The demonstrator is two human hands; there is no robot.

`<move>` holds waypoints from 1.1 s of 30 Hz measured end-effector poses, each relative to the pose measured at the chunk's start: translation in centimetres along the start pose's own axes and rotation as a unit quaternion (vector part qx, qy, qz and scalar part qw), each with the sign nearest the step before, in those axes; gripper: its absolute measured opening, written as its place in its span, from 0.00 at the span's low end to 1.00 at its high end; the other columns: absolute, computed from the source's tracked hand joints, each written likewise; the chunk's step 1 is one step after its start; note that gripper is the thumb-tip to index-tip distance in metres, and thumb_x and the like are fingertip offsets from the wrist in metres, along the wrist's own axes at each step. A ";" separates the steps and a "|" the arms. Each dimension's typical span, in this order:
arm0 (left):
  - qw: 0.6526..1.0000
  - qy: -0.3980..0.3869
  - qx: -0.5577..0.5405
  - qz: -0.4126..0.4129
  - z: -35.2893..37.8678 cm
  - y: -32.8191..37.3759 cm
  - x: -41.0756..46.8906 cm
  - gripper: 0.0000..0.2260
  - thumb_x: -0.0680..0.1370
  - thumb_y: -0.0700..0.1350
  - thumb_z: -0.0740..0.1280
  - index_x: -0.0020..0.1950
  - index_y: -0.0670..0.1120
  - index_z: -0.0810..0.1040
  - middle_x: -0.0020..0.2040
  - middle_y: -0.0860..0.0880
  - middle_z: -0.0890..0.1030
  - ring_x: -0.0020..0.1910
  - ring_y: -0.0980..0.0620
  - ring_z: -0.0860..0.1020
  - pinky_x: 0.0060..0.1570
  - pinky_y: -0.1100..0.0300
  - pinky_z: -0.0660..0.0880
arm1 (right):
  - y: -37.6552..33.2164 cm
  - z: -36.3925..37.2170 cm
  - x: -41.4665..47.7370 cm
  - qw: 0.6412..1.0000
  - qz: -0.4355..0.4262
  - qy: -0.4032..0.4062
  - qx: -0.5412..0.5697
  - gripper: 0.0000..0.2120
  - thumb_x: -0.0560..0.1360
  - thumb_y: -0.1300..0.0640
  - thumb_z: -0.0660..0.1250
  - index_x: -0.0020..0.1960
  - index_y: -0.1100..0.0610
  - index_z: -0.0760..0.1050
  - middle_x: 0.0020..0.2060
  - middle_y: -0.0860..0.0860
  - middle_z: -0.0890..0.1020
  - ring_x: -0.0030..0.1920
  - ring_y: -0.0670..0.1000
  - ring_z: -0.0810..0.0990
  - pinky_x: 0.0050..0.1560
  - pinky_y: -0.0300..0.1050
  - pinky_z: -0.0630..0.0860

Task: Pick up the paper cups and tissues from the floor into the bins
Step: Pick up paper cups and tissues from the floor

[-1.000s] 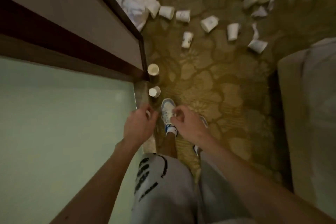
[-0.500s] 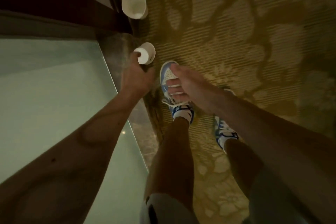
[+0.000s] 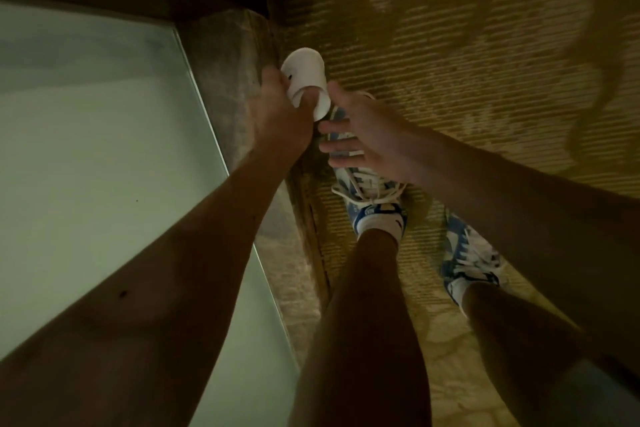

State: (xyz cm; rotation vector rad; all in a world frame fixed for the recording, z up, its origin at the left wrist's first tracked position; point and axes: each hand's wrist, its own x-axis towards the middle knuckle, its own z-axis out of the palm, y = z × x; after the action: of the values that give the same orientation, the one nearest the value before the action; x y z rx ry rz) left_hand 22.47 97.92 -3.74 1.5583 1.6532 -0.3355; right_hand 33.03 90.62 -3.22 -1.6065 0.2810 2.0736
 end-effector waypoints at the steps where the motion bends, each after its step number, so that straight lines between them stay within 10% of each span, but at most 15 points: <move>1: 1.000 0.003 -0.006 0.007 0.1 0.1 -0.1 0.16 0.80 0.48 0.67 0.63 0.43 0.70 0.57 0.44 0.78 0.52 0.44 0.80 0.46 0.50 0.79 | -0.1 0.0 0.1 1.000 0.001 0.004 0.004 0.19 0.80 0.39 0.57 0.67 0.47 0.69 0.59 0.52 0.79 0.55 0.53 0.80 0.56 0.54 0.80; 15: 0.987 -0.096 -0.048 0.118 -0.4 2.0 -1.7 0.07 0.75 0.40 0.68 0.51 0.49 0.79 0.52 0.52 0.81 0.52 0.53 0.79 0.54 0.47 0.78 | -1.2 -2.3 0.6 0.984 -0.029 0.137 0.109 0.24 0.75 0.46 0.71 0.63 0.62 0.74 0.55 0.58 0.82 0.51 0.54 0.84 0.50 0.51 0.83; 22: 0.988 0.037 0.007 0.151 -3.4 6.1 1.8 0.23 0.77 0.42 0.62 0.72 0.51 0.67 0.36 0.51 0.81 0.37 0.52 0.79 0.42 0.53 0.77 | -3.1 -3.5 -0.1 0.988 -0.061 0.083 0.111 0.20 0.75 0.46 0.70 0.60 0.57 0.76 0.52 0.56 0.84 0.50 0.53 0.85 0.49 0.51 0.83; 27: 0.983 -0.036 0.159 0.088 -3.9 7.8 6.1 0.33 0.78 0.47 0.62 0.80 0.56 0.50 0.62 0.41 0.76 0.55 0.43 0.75 0.57 0.50 0.73 | -3.6 -4.9 -0.2 0.986 -0.082 0.090 0.115 0.24 0.74 0.45 0.72 0.65 0.54 0.71 0.53 0.54 0.83 0.49 0.53 0.85 0.45 0.48 0.83; 33: 0.963 0.013 0.242 0.119 -3.6 8.1 8.1 0.17 0.81 0.50 0.62 0.69 0.48 0.74 0.63 0.41 0.79 0.64 0.40 0.74 0.59 0.53 0.71 | -2.5 -6.5 -0.7 0.987 -0.075 0.071 0.120 0.18 0.75 0.45 0.70 0.58 0.54 0.75 0.52 0.54 0.84 0.49 0.52 0.86 0.48 0.48 0.83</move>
State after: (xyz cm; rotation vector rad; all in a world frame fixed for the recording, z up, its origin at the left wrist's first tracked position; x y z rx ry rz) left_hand 29.37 107.68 -4.44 2.1091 1.4455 -0.6258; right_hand 39.93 89.65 -4.01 -1.5794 0.4281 1.7445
